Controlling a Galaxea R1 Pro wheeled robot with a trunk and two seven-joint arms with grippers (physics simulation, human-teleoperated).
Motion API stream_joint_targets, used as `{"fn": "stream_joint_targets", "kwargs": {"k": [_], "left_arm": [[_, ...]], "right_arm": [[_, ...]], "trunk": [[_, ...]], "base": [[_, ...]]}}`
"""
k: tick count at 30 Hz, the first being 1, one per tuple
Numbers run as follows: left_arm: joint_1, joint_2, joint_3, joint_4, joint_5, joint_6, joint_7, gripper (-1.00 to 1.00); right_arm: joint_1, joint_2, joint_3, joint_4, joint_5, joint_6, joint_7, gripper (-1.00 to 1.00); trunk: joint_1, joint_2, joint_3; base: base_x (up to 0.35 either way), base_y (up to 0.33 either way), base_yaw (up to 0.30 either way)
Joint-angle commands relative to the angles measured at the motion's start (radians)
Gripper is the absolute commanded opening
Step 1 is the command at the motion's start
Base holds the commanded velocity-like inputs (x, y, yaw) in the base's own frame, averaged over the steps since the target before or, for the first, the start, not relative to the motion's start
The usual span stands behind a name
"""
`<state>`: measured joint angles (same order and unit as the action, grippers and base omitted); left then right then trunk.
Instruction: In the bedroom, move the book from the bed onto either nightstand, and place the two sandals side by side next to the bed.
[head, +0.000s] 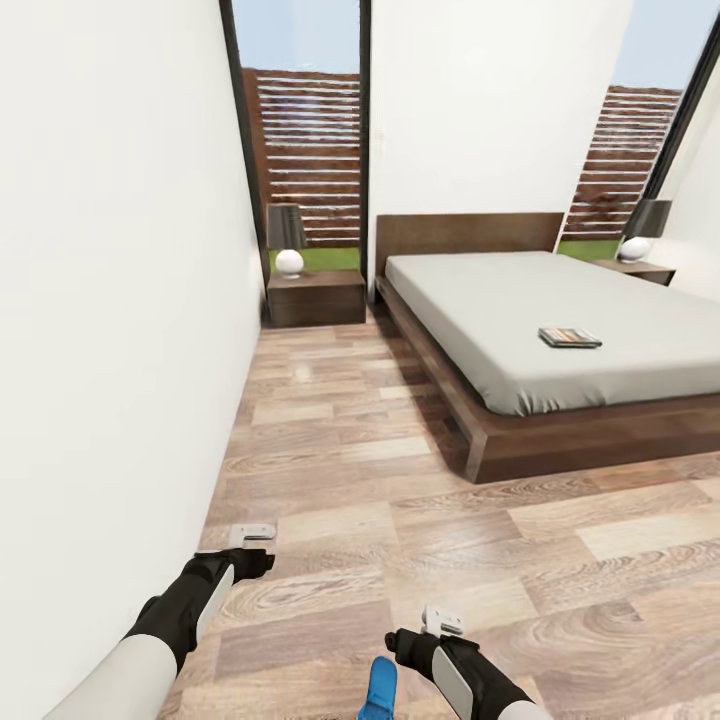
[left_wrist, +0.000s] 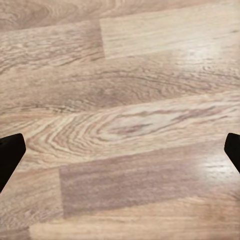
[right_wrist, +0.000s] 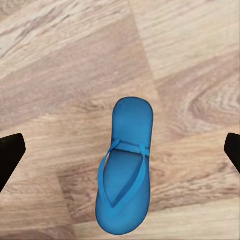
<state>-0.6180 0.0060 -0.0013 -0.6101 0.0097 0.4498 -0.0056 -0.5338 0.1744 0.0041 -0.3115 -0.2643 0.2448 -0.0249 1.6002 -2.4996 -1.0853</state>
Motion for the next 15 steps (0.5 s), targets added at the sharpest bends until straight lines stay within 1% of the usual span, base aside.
{"fn": "stream_joint_targets", "kwargs": {"k": [1, 15], "left_arm": [[0.000, 0.000, 0.000, -0.002, 0.001, 0.006, -0.001, 1.00], [0.000, 0.000, 0.000, -0.002, 0.001, 0.006, -0.001, 1.00]], "right_arm": [[0.000, 0.000, 0.001, -0.002, -0.005, 0.005, -0.003, 1.00], [0.000, 0.000, 0.001, -0.001, -0.006, 0.005, -0.003, 1.00]], "trunk": [[0.000, 0.000, -0.003], [0.000, 0.000, -0.025]], "base": [[0.000, 0.000, 0.000], [0.000, 0.000, 0.000]]}}
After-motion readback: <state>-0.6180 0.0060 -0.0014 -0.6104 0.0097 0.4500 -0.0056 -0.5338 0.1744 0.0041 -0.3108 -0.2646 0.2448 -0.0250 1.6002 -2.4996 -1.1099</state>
